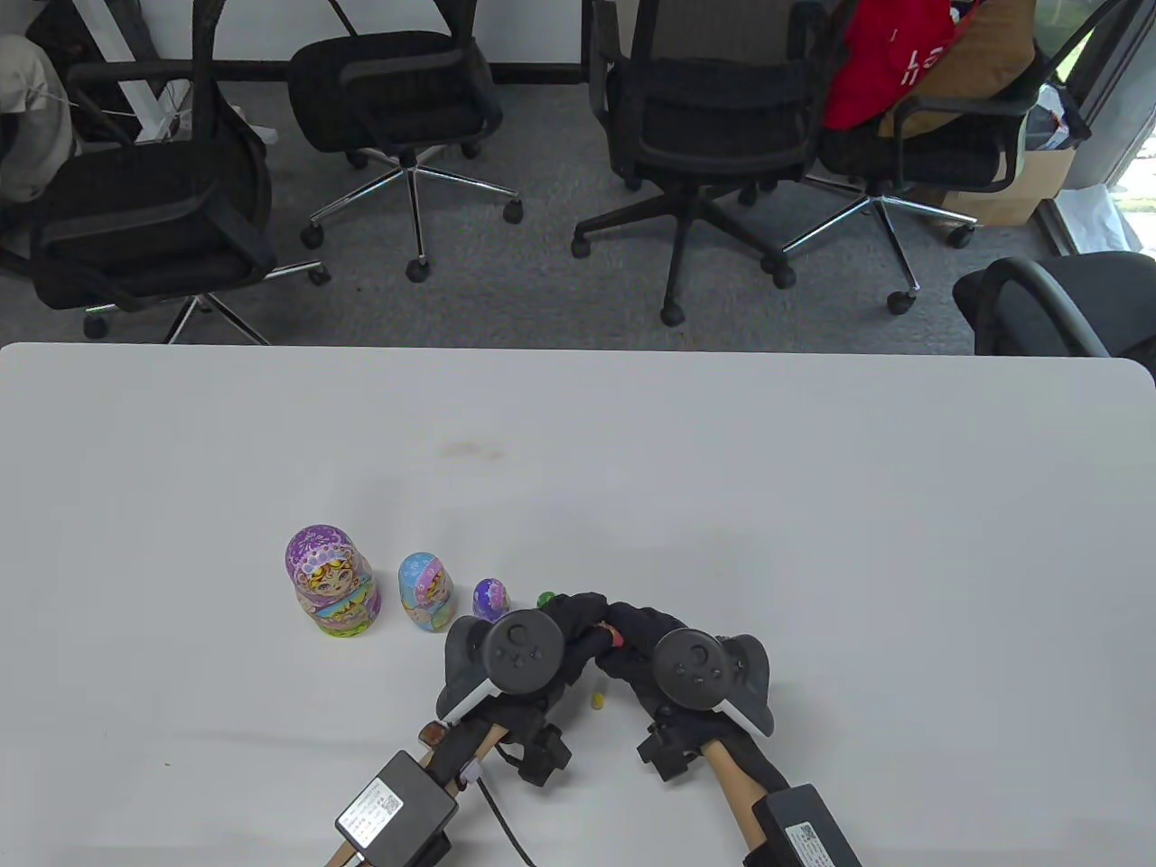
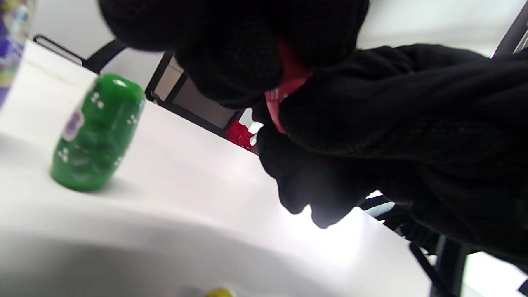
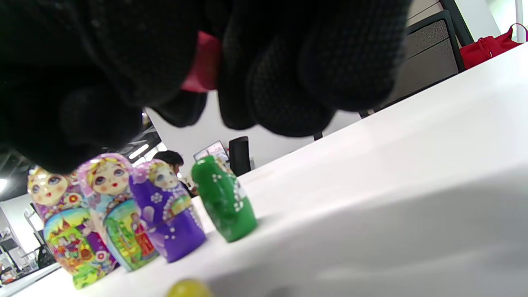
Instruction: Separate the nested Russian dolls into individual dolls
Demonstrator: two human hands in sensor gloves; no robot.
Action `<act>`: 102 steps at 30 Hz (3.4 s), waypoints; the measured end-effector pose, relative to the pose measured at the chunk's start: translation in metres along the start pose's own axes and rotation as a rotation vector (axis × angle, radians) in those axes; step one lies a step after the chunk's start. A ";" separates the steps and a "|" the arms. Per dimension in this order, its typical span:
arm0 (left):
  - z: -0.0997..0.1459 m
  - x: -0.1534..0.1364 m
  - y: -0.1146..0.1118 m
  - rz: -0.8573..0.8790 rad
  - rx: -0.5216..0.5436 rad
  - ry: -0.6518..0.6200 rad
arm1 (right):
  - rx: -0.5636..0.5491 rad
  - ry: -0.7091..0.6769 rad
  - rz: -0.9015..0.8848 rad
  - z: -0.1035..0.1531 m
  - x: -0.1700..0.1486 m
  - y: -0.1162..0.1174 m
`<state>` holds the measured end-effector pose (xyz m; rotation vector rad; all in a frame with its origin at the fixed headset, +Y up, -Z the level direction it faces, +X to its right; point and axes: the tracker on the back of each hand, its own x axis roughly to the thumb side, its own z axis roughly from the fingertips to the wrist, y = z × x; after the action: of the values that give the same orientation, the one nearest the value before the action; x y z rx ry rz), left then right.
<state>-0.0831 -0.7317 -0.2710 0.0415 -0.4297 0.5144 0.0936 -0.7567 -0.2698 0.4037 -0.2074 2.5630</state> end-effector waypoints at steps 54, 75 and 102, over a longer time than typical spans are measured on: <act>-0.022 0.017 -0.020 -0.453 -0.140 0.092 | -0.029 0.171 -0.036 0.001 -0.048 -0.021; 0.033 -0.038 0.009 -0.244 -0.098 0.172 | 0.076 -0.073 0.134 0.001 0.009 0.002; 0.039 -0.041 0.013 -0.251 -0.096 0.169 | 0.343 -0.214 0.467 0.009 0.038 0.046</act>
<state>-0.1372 -0.7451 -0.2532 -0.0400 -0.2785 0.2473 0.0409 -0.7795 -0.2518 0.8453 0.0773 3.0205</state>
